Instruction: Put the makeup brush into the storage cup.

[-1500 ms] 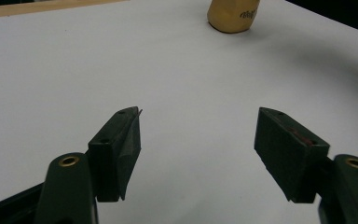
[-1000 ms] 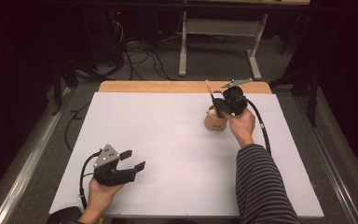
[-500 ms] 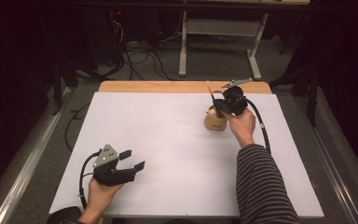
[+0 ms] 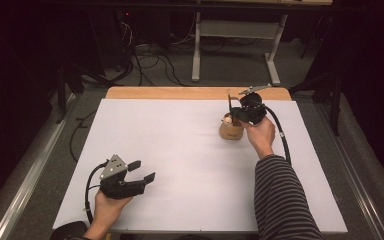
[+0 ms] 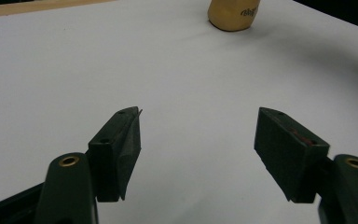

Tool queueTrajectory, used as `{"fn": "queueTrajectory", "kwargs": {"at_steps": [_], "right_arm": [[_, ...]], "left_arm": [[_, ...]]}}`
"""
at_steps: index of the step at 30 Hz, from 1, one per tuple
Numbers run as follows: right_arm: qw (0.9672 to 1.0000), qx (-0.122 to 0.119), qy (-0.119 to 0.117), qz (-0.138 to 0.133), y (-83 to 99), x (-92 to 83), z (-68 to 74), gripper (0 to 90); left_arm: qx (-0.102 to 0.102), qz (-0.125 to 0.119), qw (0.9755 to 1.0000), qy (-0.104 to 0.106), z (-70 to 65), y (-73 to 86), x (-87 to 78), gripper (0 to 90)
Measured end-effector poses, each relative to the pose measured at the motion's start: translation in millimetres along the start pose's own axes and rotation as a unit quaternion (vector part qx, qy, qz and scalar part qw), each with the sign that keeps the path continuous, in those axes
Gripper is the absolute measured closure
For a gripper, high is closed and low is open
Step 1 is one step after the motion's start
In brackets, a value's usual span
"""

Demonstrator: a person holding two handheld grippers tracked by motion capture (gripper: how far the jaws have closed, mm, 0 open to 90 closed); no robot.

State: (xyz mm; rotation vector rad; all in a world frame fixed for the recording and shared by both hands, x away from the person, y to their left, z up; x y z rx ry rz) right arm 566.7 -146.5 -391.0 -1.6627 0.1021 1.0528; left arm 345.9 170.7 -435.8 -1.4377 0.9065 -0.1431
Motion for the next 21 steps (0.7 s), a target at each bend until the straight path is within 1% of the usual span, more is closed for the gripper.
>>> {"fn": "queueTrajectory", "kwargs": {"at_steps": [3,8,11,12,13,15,21], "right_arm": [[1.0,0.0,-0.001,0.002,0.2,-0.8,1.4,79.5],[1.0,0.002,-0.003,-0.005,-1.7,-4.8,2.9,73.5],[0.9999,-0.002,0.008,-0.009,-2.2,-7.3,3.4,70.3],[0.9999,-0.001,0.012,-0.006,-1.8,-8.7,3.1,68.7],[0.9998,-0.003,0.015,-0.009,-2.2,-9.7,2.1,66.6],[0.9997,0.002,0.02,-0.014,-2.7,-12.7,0.7,64.4],[0.9992,-0.001,0.031,-0.025,-6.3,-22.2,-0.7,58.3]], "left_arm": [[0.001,0.001,1.0,0.0,0.0,0.1,0.0,32.1],[0.001,0.001,1.0,0.0,-0.1,0.2,0.1,32.1],[0.002,0.001,1.0,-0.002,0.2,0.1,-0.4,32.0],[0.001,0.0,1.0,-0.002,0.5,-0.1,-0.6,32.0],[-0.001,-0.001,1.0,-0.003,0.7,-0.3,-0.5,31.9],[-0.003,-0.001,1.0,-0.004,1.2,-0.2,-0.5,31.9],[-0.003,0.0,1.0,-0.003,0.4,-0.1,0.2,31.9]]}}
Point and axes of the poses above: each handheld gripper's, and its own axes: x roughly forward along the jaws, y roughly out of its underside, z roughly to its left, the point moved 7 cm from there along x, roughly forward along the jaws, and after that the axes turned 1 degree about -z, right-handed, at the moved point
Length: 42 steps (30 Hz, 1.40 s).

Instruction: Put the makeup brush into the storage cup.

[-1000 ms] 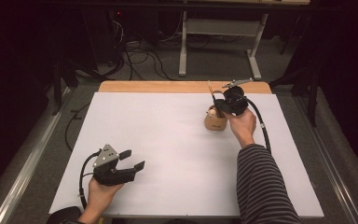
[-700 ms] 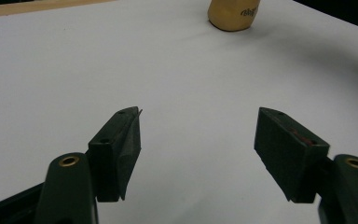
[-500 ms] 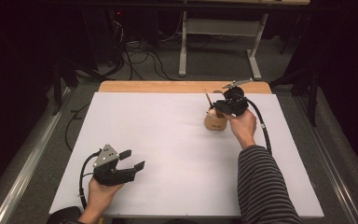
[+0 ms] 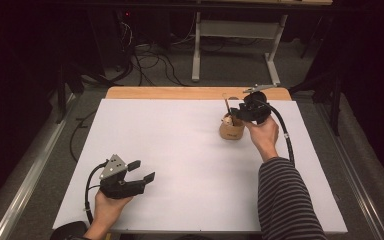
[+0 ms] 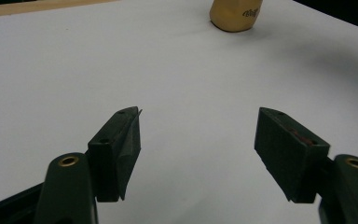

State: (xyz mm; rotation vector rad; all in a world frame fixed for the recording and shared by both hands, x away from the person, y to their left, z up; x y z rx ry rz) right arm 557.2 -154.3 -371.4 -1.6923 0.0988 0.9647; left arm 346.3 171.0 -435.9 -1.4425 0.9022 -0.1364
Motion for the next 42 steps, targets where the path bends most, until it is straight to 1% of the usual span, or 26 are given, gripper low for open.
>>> {"fn": "queueTrajectory", "kwargs": {"at_steps": [4,6,7,8,10,12,17,19,22,32,36,39,42], "right_arm": [[1.0,-0.002,0.004,-0.003,-1.2,-5.8,0.8,56.9],[0.9999,0.003,0.002,-0.014,-2.1,-9.1,1.8,56.0],[0.9997,0.002,0.005,-0.025,-2.5,-10.8,1.6,55.7],[0.9996,0.004,0.005,-0.027,-2.1,-12.3,1.8,55.2],[0.9997,0.003,0.005,-0.024,-0.5,-13.4,1.0,54.5],[0.9996,0.001,0.007,-0.026,-0.2,-15.4,-0.6,53.5],[0.9994,0.011,-0.001,-0.034,-1.0,-22.2,-1.2,50.7],[0.9992,0.016,-0.003,-0.036,-0.8,-24.5,-0.6,48.2],[0.9992,0.01,0.005,-0.04,0.0,-27.6,0.0,46.4],[0.9984,0.018,-0.006,-0.054,2.9,-39.6,2.4,41.4],[0.9983,0.015,-0.011,-0.056,5.8,-44.5,4.9,37.1],[0.9983,0.009,-0.011,-0.057,7.3,-48.0,7.2,34.4],[0.998,0.009,-0.019,-0.06,8.4,-51.9,10.4,31.4]], "left_arm": [[-0.001,0.0,1.0,0.001,-0.3,0.1,0.4,32.0],[0.0,0.001,1.0,0.001,-0.4,0.1,0.7,32.0],[0.001,0.002,1.0,0.002,-0.4,0.1,0.8,32.0],[0.001,0.002,1.0,0.002,-0.3,0.1,0.9,32.0],[0.001,0.003,1.0,0.003,-0.1,0.0,1.0,32.0],[0.002,0.003,1.0,0.003,0.6,-0.1,0.9,32.0],[0.0,0.001,1.0,0.004,0.2,-0.9,2.0,32.0],[0.0,0.001,1.0,0.005,0.0,-1.0,2.5,32.0],[0.0,0.001,1.0,0.006,-0.1,-1.2,3.0,32.0],[0.001,0.001,1.0,0.007,-0.5,-1.9,4.2,31.9],[0.001,-0.002,1.0,0.008,-0.9,-2.6,4.1,31.4],[0.0,-0.004,1.0,0.007,-0.2,-2.9,3.5,31.0],[0.001,-0.005,1.0,0.007,-0.2,-3.0,3.1,30.6]]}}
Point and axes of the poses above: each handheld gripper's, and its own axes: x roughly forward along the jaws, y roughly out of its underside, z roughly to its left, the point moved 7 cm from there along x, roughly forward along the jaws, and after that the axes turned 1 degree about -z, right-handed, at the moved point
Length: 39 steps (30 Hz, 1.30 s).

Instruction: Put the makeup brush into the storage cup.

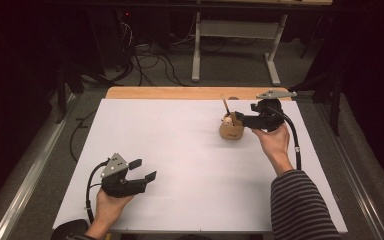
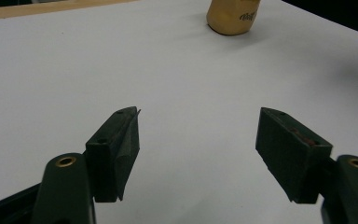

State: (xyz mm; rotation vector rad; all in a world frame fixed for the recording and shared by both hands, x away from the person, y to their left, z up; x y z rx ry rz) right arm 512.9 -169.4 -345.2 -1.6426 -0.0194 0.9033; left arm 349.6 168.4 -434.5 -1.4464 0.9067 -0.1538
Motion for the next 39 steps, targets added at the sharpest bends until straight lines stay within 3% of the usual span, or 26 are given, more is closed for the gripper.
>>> {"fn": "queueTrajectory", "kwargs": {"at_steps": [15,20,24,39], "right_arm": [[0.9997,-0.009,-0.022,-0.003,6.9,-12.5,12.8,25.4],[0.9995,-0.029,-0.002,0.014,12.7,-15.3,15.5,25.2],[0.9991,-0.039,0.0,0.019,17.8,-16.5,18.9,24.8],[0.9991,-0.039,-0.018,0.002,24.4,-29.3,25.3,24.2]], "left_arm": [[-0.001,0.0,1.0,0.003,-0.5,-0.3,0.5,29.0],[0.0,-0.002,1.0,0.004,-1.1,-0.6,0.2,28.6],[0.0,-0.002,1.0,0.004,-1.3,-0.7,0.2,28.3],[-0.002,-0.005,1.0,0.008,-1.8,-1.3,0.8,27.0]]}}
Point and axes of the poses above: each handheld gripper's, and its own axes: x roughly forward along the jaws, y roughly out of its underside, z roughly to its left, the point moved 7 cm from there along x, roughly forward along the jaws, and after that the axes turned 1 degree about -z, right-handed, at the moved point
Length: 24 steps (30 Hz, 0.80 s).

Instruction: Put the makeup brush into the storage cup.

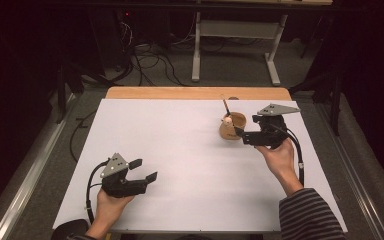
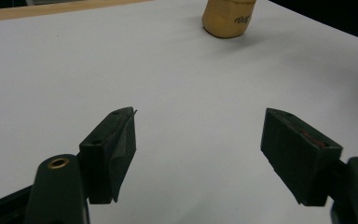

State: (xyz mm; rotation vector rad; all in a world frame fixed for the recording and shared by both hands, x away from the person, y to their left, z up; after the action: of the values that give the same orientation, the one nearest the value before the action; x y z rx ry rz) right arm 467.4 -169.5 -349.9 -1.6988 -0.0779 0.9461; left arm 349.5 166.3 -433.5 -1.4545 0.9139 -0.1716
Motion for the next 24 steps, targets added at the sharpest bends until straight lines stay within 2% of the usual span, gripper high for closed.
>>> {"fn": "queueTrajectory", "kwargs": {"at_steps": [18,24], "right_arm": [[0.9992,0.017,-0.027,-0.023,8.3,-20.7,10.3,23.9],[0.999,0.013,-0.032,-0.028,11.1,-26.5,13.1,23.9]], "left_arm": [[-0.001,-0.001,1.0,0.002,-0.4,-0.3,-0.3,26.3],[-0.002,-0.001,1.0,0.003,-0.2,-0.3,-0.1,26.2]]}}
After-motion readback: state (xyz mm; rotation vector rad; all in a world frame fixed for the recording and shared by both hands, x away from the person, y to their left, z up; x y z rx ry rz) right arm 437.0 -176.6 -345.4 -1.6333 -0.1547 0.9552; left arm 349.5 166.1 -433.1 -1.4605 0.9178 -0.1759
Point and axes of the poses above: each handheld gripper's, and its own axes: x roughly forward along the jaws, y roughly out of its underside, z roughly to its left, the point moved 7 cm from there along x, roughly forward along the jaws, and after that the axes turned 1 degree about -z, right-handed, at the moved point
